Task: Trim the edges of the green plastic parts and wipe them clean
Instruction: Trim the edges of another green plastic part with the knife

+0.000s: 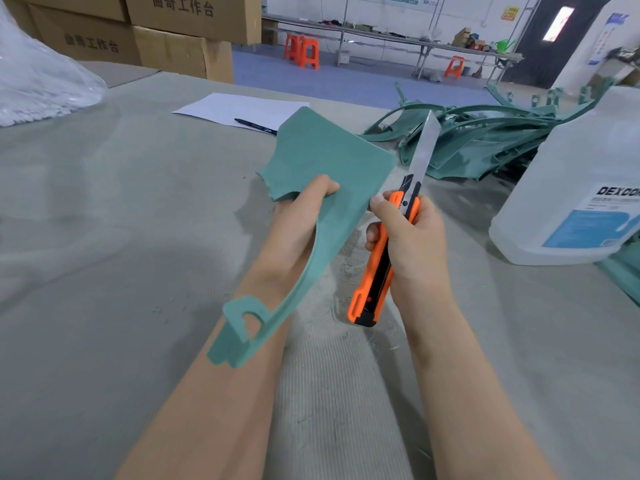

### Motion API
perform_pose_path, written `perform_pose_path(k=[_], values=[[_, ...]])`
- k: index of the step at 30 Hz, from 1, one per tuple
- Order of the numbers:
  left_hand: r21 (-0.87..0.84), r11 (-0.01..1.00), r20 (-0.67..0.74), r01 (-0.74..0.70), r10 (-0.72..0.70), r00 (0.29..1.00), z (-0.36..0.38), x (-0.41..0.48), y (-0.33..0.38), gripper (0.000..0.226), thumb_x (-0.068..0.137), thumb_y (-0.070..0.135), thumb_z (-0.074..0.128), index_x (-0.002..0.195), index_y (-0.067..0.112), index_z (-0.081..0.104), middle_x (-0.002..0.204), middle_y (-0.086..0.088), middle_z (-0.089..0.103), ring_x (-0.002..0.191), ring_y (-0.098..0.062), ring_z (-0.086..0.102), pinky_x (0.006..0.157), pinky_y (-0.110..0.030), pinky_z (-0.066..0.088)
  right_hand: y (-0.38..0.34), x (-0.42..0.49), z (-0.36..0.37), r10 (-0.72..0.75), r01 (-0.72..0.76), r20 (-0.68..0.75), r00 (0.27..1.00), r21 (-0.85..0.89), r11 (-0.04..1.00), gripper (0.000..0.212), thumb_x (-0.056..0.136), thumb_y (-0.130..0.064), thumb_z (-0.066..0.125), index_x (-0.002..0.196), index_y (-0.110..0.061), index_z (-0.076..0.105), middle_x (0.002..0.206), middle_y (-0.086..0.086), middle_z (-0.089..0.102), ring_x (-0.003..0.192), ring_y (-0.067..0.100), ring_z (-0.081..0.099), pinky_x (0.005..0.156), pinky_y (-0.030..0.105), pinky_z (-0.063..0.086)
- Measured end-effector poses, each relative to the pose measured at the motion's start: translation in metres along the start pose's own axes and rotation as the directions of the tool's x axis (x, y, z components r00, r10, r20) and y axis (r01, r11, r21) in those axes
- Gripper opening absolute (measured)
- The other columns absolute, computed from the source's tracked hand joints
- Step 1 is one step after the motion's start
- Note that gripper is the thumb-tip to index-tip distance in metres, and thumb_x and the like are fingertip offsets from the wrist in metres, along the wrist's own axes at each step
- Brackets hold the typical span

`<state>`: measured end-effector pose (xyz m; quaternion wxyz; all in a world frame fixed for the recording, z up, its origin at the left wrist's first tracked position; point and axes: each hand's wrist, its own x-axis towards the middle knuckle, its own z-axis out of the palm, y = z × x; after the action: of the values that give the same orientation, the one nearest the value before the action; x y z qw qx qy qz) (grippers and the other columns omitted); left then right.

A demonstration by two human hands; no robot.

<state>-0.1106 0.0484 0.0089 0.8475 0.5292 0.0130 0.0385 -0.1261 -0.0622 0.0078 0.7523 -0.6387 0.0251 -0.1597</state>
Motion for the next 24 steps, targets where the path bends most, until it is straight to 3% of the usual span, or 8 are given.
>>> perform_pose_path(k=[5, 11, 16, 19, 21, 24], values=[[0.018, 1.0, -0.019, 0.016, -0.016, 1.0, 0.001, 0.001, 0.0, 0.005, 0.087, 0.012, 0.054, 0.089, 0.015, 0.05, 0.083, -0.004, 0.048, 0.069, -0.014, 0.048, 0.053, -0.019, 0.042, 0.001, 0.001, 0.001, -0.02, 0.02, -0.026, 0.999, -0.003, 1.0, 0.018, 0.088, -0.003, 0.061, 0.084, -0.015, 0.049, 0.062, -0.005, 0.048, 0.045, 0.011, 0.048, 0.045, 0.023, 0.043], [-0.121, 0.992, -0.01, 0.025, -0.026, 1.0, -0.003, 0.005, 0.002, 0.01, 0.088, 0.008, 0.051, 0.095, 0.011, 0.044, 0.09, -0.01, 0.041, 0.082, -0.021, 0.041, 0.075, -0.035, 0.035, 0.002, 0.003, -0.002, 0.002, -0.003, -0.037, 0.999, -0.053, 0.999, 0.019, 0.085, -0.005, 0.064, 0.084, -0.017, 0.05, 0.074, 0.007, 0.052, 0.047, 0.012, 0.049, 0.047, 0.024, 0.045], [-0.179, 0.984, 0.013, 0.016, -0.014, 1.0, -0.007, 0.004, 0.002, 0.005, 0.089, 0.008, 0.051, 0.087, 0.011, 0.048, 0.09, -0.011, 0.045, 0.081, -0.021, 0.045, 0.07, -0.029, 0.04, 0.006, 0.003, -0.001, 0.005, -0.006, -0.011, 1.0, -0.113, 0.994, 0.016, 0.089, -0.011, 0.063, 0.081, -0.017, 0.05, 0.08, 0.012, 0.054, 0.053, 0.016, 0.05, 0.05, 0.028, 0.046], [-0.111, 0.993, 0.015, 0.027, -0.025, 1.0, -0.009, 0.006, 0.0, 0.019, 0.089, 0.013, 0.052, 0.072, 0.015, 0.059, 0.078, -0.005, 0.058, 0.072, -0.018, 0.056, 0.073, -0.031, 0.047, 0.005, 0.002, 0.001, 0.015, -0.012, 0.033, 0.999, -0.084, 0.996, 0.017, 0.088, -0.009, 0.063, 0.082, -0.02, 0.052, 0.085, 0.012, 0.058, 0.056, 0.019, 0.05, 0.052, 0.029, 0.046], [-0.022, 0.997, -0.038, 0.069, -0.069, 0.997, -0.012, 0.009, -0.001, 0.01, 0.088, 0.021, 0.056, 0.079, 0.017, 0.061, 0.086, -0.004, 0.06, 0.084, -0.023, 0.056, 0.085, -0.037, 0.046, 0.004, 0.001, 0.002, 0.014, -0.011, 0.052, 0.999, -0.062, 0.998, 0.016, 0.088, -0.01, 0.065, 0.084, -0.019, 0.053, 0.088, 0.013, 0.06, 0.054, 0.017, 0.05, 0.051, 0.027, 0.045], [0.019, 0.996, -0.076, 0.084, -0.082, 0.994, -0.011, 0.01, -0.001, 0.01, 0.08, 0.027, 0.061, 0.082, 0.017, 0.06, 0.089, -0.005, 0.06, 0.09, -0.026, 0.054, 0.089, -0.041, 0.045, 0.004, -0.001, 0.002, -0.003, 0.007, 0.071, 0.997, -0.058, 0.998, 0.016, 0.088, -0.013, 0.066, 0.085, -0.018, 0.052, 0.085, 0.013, 0.059, 0.052, 0.016, 0.05, 0.05, 0.026, 0.044]])
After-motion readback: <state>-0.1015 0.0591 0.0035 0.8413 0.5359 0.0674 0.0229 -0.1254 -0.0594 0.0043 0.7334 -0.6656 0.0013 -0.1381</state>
